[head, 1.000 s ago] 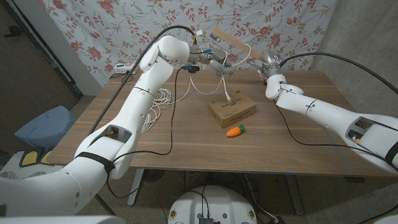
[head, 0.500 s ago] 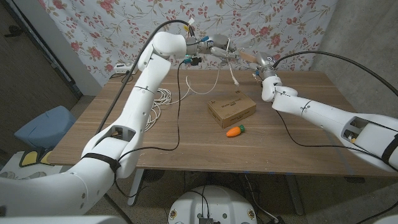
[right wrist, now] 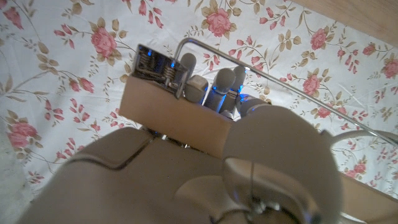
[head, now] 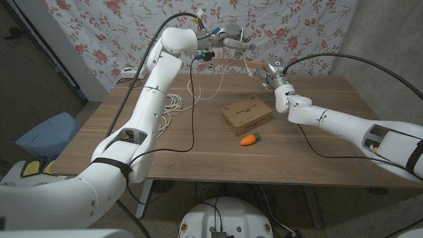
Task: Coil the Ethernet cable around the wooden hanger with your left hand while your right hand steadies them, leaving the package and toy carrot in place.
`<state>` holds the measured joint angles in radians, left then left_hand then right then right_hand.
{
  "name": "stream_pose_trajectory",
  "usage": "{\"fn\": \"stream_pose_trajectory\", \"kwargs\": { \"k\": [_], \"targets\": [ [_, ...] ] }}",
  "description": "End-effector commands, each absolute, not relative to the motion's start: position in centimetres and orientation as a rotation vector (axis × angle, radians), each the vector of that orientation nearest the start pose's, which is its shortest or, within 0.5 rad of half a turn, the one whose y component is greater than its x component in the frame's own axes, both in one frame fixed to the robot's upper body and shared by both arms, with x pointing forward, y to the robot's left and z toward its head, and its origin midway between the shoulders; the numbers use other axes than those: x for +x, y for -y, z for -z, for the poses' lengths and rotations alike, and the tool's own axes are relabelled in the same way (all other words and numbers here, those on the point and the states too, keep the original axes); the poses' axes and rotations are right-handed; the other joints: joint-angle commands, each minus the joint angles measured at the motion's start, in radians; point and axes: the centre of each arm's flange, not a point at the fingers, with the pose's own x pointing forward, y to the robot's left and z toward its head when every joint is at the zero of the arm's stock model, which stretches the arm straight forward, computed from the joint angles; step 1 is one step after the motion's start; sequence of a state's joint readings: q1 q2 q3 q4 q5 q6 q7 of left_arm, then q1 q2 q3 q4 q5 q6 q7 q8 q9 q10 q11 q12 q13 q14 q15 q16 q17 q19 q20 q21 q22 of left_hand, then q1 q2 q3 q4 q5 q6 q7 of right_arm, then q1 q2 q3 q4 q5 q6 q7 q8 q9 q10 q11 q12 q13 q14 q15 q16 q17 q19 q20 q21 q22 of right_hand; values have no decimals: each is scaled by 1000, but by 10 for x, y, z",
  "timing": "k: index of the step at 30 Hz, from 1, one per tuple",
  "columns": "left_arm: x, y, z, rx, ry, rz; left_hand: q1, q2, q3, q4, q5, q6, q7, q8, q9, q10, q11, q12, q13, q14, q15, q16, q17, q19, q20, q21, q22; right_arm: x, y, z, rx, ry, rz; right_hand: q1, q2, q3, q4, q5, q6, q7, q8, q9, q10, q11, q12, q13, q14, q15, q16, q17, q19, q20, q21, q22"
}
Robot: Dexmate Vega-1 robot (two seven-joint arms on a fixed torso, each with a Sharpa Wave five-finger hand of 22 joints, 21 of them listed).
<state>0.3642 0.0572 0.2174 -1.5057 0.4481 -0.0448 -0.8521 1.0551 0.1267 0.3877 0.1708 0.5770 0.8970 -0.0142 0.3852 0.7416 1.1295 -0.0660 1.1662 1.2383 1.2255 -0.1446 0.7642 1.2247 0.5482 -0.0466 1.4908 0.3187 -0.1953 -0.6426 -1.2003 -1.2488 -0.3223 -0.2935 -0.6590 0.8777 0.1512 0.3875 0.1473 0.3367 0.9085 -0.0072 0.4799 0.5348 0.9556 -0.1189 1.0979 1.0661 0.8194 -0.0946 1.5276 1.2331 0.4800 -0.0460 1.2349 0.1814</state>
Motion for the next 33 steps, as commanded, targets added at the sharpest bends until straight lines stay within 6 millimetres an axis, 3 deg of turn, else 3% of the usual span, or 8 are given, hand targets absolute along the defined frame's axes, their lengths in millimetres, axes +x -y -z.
{"fn": "stream_pose_trajectory", "kwargs": {
  "k": [1, 9, 17, 33],
  "targets": [
    [559, -68, -283, 1056, 888, 572, -9, 3, 8, 1, -1, 58, 47, 84, 1, -6, -2, 13, 3, -7, 1, 12, 3, 6, -13, 6, 3, 671, 182, -95, -1466, 1010, 418, 8, 16, 3, 4, 7, 1, -4, 5, 2, -8, -15, 2, 7, -4, -115, 2, 6, -2, -118, -2, 1],
    [566, -74, -299, 1021, 901, 511, -14, 0, 13, 0, -3, 59, 45, 88, 0, -12, 0, 28, 3, -10, 3, 25, 3, 4, -12, 8, 4, 671, 175, -88, -1454, 1045, 372, 7, 16, 1, 3, 12, 2, -5, 7, 1, -8, -15, 2, 11, -4, -115, 2, 6, -1, -119, -8, 1],
    [576, -96, -306, 1049, 855, 361, -18, -1, 19, -1, -5, 58, 44, 91, -1, -16, -1, 45, 3, -17, 1, 39, 4, 3, -11, 10, 5, 670, 186, -89, -1360, 1060, 361, 7, 16, -1, 2, 14, 2, -5, 7, -2, -8, -18, -6, 0, -7, -115, 2, 5, -1, -120, -11, 1],
    [601, -145, -298, 1019, 717, 248, -26, -3, 28, -2, -10, 57, 42, 95, -6, -25, -3, 76, 2, -28, -4, 64, 3, -1, -12, 14, 4, 663, 206, -104, -1153, 1086, 340, 7, 17, -3, 1, 17, -1, -4, 6, -5, -7, -18, -12, -7, -7, -115, 2, 6, 1, -120, -16, 2]
  ]
}}
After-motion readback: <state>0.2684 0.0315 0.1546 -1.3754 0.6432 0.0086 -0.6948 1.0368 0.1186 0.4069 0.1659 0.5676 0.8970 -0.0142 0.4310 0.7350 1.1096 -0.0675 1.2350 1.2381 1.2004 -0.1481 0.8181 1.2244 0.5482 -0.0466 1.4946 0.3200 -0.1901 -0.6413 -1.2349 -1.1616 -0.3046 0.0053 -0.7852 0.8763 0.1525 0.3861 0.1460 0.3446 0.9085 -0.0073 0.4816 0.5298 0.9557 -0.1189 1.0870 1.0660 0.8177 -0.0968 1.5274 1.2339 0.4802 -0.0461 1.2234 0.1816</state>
